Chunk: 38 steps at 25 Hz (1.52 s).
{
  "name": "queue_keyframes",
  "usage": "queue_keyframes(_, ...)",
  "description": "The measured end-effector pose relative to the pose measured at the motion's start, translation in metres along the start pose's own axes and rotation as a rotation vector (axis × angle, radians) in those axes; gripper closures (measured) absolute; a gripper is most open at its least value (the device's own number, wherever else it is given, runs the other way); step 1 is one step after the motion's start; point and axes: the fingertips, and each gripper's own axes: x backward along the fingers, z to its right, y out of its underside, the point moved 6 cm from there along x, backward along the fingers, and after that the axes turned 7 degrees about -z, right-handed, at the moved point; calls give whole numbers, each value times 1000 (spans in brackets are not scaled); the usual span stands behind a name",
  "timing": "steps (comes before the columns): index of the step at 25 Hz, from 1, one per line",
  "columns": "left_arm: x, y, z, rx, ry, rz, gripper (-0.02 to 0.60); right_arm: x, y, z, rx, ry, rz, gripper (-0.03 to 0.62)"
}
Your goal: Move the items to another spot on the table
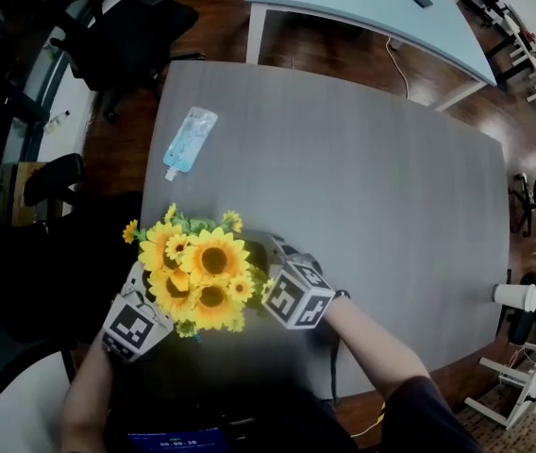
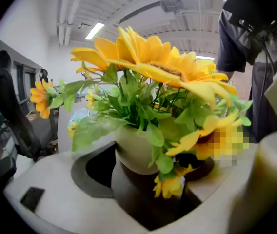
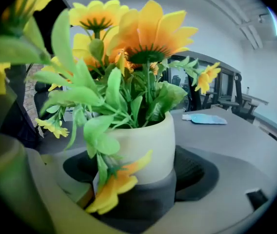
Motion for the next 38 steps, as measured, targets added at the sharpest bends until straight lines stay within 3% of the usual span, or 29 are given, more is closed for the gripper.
queue_keyframes(3,18,-12,6,48,-15,27,187,9,-13,-4,-2,-15,40,126)
queue_keyframes(14,89,-75,31,-31,-50,168,189,76,-74,-27,-24,-25,237,125)
queue_keyframes(27,114,-124,75,-140,-120,152,187,138,-90,-54,90,95,255,125)
queue_keyframes(38,121,-135,116,-168,-168,110,187,164,-83,-81,113,87,278,125)
